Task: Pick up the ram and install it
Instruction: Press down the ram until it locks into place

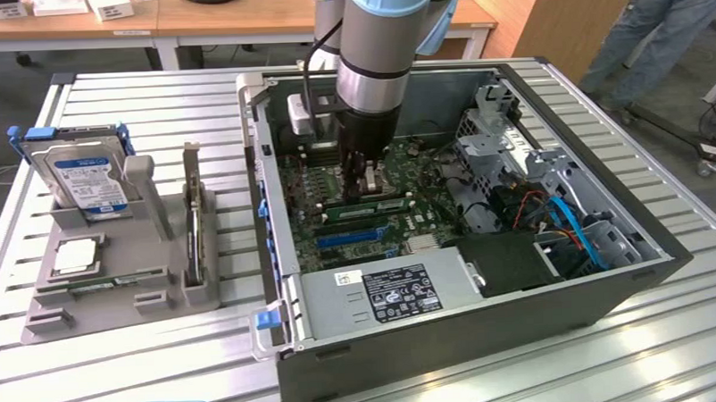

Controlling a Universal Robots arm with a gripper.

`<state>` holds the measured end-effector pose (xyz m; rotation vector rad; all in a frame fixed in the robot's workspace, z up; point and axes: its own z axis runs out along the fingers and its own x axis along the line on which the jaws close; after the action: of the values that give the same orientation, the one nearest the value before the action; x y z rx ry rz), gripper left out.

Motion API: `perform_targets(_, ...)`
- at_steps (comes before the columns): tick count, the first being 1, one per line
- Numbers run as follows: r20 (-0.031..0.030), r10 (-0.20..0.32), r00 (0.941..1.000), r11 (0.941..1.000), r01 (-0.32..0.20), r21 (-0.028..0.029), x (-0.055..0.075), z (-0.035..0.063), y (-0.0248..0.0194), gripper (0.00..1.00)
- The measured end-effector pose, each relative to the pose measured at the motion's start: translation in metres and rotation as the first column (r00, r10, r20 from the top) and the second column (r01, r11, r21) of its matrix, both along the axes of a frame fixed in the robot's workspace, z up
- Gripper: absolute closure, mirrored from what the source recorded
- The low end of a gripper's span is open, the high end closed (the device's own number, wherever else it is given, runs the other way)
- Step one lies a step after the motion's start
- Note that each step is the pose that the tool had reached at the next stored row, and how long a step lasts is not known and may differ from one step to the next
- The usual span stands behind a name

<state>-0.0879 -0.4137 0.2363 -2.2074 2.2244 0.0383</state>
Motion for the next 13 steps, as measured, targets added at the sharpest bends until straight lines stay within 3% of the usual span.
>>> perform_targets(13,-0.0001,0.0,1.0,1.0,0.0,0.0,0.0,0.0186,0.0,0.9)
